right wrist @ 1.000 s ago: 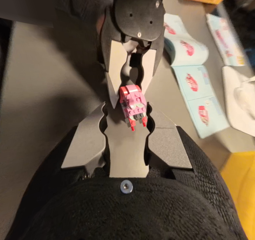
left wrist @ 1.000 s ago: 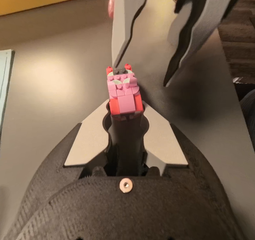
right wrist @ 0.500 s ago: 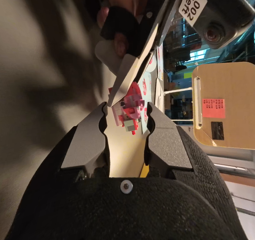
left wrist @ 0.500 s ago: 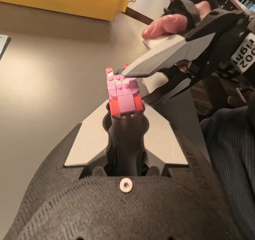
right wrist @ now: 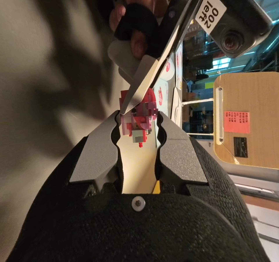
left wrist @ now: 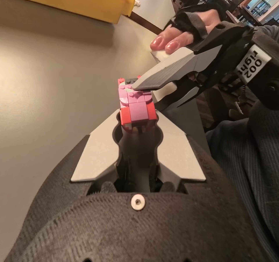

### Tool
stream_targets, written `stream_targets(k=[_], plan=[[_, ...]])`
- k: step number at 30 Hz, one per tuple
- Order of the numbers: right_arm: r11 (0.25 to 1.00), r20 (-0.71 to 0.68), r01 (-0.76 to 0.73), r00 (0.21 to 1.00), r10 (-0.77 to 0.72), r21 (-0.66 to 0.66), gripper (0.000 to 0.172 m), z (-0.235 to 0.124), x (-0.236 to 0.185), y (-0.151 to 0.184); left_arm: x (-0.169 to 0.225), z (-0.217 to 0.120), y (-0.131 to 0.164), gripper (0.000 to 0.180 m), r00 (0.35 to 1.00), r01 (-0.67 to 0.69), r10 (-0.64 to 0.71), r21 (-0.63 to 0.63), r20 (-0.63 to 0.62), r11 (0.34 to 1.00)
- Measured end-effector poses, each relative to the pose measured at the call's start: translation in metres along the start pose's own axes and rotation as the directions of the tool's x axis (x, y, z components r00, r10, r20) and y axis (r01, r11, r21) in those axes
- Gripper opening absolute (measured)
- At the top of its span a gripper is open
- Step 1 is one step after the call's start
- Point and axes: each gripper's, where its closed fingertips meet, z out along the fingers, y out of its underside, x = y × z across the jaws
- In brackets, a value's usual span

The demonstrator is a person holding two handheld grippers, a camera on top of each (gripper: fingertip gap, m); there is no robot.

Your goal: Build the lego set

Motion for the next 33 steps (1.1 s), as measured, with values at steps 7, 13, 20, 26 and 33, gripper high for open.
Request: stream_targets(k=[7,13,20,26,33], plan=[[0.998,-0.004,0.038,0.999,-0.038,-0.044,0.046,0.0003,0.0007,0.0022,-0.0012,0.0,-0.0002,0.039,1.0,-0.011,0.011,0.002,0.019,1.0],[0.992,0.012,0.051,0.999,-0.05,-0.117,0.046,0.0029,0.0014,0.0063,-0.0052,-0.0006,-0.0009,0.039,0.999,0.002,-0.002,0.008,0.042,1.0],[0.983,-0.022,0.076,0.996,-0.081,-0.165,0.046,0.0031,0.0014,0.0093,-0.008,-0.0002,-0.0006,0.039,0.997,-0.011,0.01,0.004,0.073,1.0],[0.984,-0.036,0.142,0.989,-0.146,-0.105,0.045,0.0006,0.0039,0.0062,-0.0052,-0.0011,-0.002,0.039,0.998,-0.026,0.025,0.015,0.061,1.0],[0.983,-0.024,0.172,0.984,-0.174,-0.064,0.045,-0.0026,0.0026,0.0059,-0.0025,0.0012,-0.0014,0.039,0.999,-0.024,0.024,0.008,0.043,1.0]])
